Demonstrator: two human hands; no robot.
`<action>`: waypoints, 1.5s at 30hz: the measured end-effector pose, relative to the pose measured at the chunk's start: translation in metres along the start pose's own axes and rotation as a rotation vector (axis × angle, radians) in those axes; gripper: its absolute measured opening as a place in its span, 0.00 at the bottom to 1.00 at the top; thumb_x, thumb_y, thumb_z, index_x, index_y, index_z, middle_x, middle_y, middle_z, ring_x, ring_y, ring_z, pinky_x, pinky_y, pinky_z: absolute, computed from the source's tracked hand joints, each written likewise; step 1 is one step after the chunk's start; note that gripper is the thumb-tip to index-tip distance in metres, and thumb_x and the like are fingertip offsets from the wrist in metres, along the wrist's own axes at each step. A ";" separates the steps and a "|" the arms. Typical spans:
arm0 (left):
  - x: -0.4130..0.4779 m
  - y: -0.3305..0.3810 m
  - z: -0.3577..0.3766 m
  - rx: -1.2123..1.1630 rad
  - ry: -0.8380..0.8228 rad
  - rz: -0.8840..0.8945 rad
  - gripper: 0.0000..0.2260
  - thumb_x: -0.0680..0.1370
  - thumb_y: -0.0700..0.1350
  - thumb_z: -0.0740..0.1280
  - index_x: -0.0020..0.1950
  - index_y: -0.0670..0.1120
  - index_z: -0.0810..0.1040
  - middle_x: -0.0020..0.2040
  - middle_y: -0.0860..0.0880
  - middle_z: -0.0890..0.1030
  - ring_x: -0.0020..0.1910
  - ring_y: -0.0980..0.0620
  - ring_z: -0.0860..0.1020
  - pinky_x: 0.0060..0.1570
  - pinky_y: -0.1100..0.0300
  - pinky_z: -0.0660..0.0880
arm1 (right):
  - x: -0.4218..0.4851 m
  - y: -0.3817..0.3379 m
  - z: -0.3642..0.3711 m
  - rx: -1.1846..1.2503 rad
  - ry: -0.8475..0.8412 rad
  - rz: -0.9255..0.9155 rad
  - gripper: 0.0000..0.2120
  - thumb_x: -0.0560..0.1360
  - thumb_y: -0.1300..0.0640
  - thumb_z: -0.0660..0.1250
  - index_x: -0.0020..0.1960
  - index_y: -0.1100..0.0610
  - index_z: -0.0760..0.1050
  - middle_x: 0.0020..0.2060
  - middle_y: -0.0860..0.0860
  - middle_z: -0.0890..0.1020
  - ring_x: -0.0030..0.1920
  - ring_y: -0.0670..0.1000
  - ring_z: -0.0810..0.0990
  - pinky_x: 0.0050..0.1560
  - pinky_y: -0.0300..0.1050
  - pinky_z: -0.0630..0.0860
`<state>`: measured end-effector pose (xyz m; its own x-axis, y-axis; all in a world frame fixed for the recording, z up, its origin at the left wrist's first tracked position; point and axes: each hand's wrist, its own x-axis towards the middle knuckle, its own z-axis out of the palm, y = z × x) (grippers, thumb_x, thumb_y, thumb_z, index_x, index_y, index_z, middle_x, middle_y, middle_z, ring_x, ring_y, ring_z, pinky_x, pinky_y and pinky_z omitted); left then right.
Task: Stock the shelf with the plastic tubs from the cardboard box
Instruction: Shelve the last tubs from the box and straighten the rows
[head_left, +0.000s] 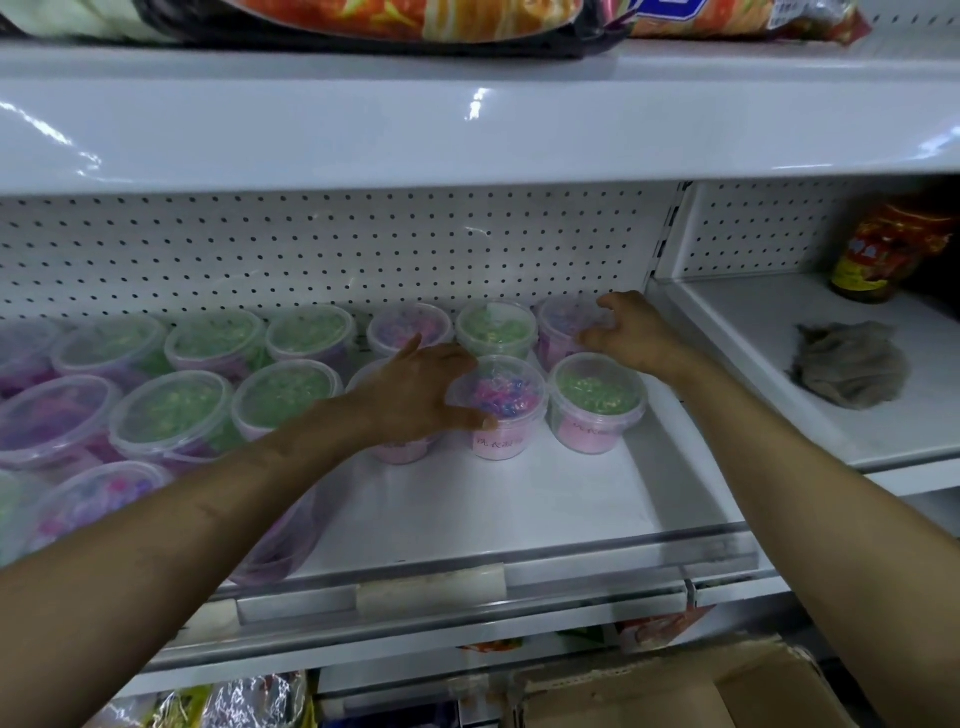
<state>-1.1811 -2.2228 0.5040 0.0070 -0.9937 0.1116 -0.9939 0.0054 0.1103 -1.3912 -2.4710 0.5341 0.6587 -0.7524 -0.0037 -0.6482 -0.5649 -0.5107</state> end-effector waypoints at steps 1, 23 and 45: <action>-0.001 0.002 0.000 -0.016 0.008 -0.015 0.54 0.67 0.85 0.42 0.76 0.48 0.70 0.74 0.51 0.73 0.77 0.51 0.66 0.79 0.38 0.53 | 0.000 -0.001 0.001 -0.002 -0.002 0.004 0.39 0.74 0.43 0.77 0.78 0.59 0.68 0.74 0.59 0.70 0.71 0.59 0.73 0.68 0.50 0.72; -0.035 -0.025 -0.044 -0.093 0.224 -0.247 0.26 0.76 0.51 0.64 0.68 0.36 0.79 0.65 0.38 0.81 0.62 0.37 0.81 0.71 0.47 0.66 | 0.011 -0.077 0.029 -0.039 -0.159 -0.279 0.33 0.79 0.49 0.73 0.81 0.48 0.65 0.77 0.48 0.70 0.68 0.50 0.74 0.66 0.46 0.70; -0.047 -0.036 -0.034 -0.023 -0.004 -0.333 0.25 0.86 0.54 0.57 0.80 0.44 0.67 0.80 0.45 0.67 0.80 0.47 0.61 0.80 0.47 0.45 | 0.026 -0.091 0.045 -0.088 -0.225 -0.289 0.43 0.72 0.45 0.76 0.82 0.52 0.61 0.78 0.54 0.67 0.76 0.55 0.68 0.73 0.54 0.69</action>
<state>-1.1415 -2.1723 0.5282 0.3304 -0.9418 0.0620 -0.9344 -0.3172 0.1620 -1.2982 -2.4242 0.5419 0.8804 -0.4699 -0.0642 -0.4472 -0.7775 -0.4420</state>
